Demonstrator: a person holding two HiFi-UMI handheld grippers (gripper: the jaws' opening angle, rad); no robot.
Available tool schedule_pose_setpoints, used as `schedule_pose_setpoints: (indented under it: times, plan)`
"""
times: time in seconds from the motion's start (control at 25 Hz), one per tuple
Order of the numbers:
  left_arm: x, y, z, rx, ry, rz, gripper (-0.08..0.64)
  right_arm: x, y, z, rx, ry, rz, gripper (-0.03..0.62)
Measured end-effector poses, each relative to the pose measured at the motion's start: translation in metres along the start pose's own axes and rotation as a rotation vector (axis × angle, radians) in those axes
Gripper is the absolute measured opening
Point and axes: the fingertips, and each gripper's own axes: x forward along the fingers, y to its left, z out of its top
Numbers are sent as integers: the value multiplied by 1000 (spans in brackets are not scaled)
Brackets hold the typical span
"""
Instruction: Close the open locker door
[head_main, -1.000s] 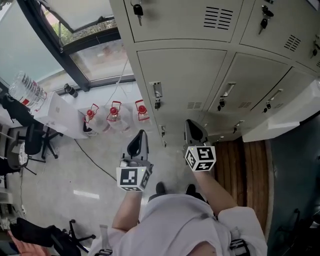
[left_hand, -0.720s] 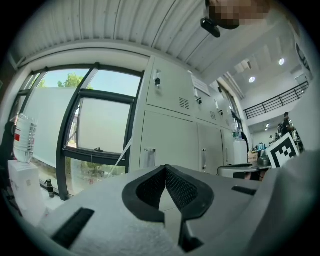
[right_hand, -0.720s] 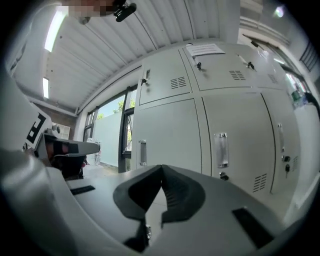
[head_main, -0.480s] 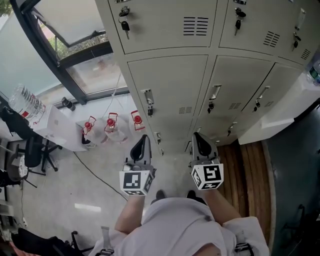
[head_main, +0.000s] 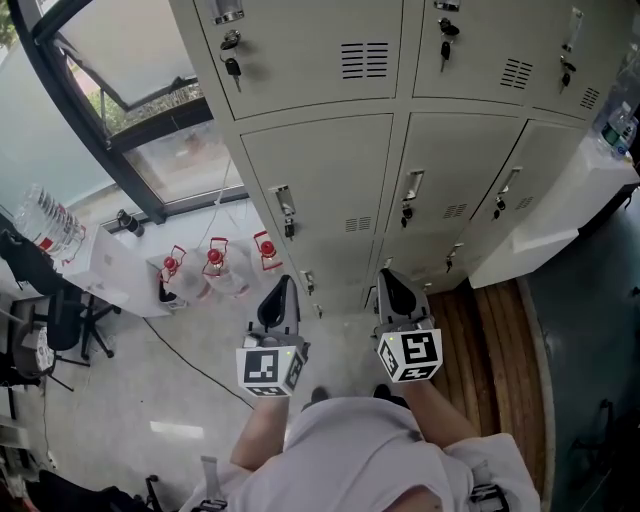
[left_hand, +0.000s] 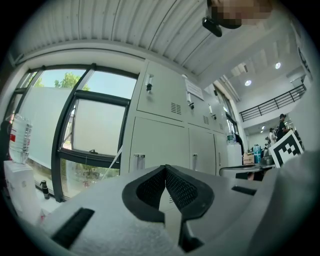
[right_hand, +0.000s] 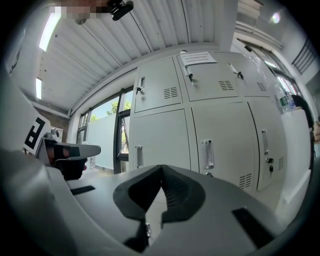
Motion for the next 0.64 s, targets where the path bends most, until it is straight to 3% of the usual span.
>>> schedule_pose_setpoints:
  times: [0.64]
  plan:
    - [-3, -5, 0, -34, -5, -14, 8, -5, 4, -2, 11, 2, -2, 12]
